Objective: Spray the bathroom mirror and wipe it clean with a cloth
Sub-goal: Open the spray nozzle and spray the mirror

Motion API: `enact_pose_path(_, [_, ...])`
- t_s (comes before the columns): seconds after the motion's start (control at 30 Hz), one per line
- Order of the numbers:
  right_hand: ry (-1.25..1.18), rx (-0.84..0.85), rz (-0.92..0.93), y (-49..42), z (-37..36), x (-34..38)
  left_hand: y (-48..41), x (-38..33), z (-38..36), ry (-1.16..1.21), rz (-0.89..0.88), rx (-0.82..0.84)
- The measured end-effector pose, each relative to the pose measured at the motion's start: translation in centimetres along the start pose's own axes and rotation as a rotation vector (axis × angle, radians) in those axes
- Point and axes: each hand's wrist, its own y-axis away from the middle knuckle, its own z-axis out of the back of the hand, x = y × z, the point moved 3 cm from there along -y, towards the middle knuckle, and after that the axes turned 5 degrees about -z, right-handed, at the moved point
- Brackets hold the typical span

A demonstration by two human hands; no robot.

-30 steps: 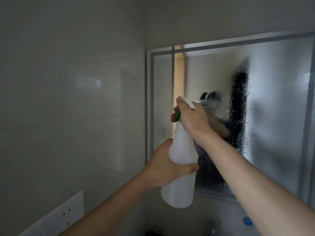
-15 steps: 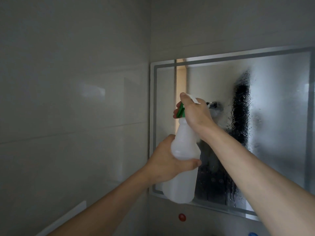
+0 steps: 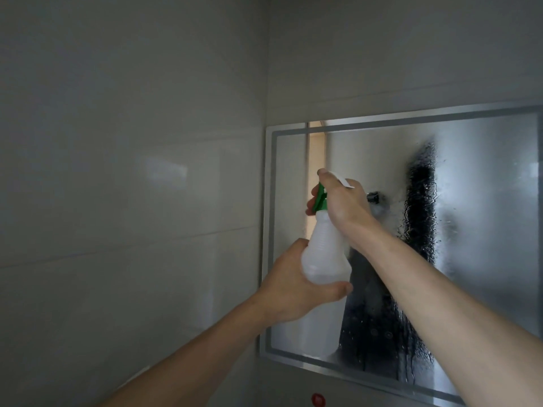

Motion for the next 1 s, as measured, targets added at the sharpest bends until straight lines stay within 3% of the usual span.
enact_pose_path(0.2, [0.022,-0.005,0.082,-0.6,-0.2,2.3,-1.6,-1.1,0.5,0.033,-0.038,-0.029])
enact_pose_path(1.0, [0.058,0.021,0.082,-3.2,0.6,3.8,-3.7,-2.7,0.6,-0.055,-0.040,-0.016])
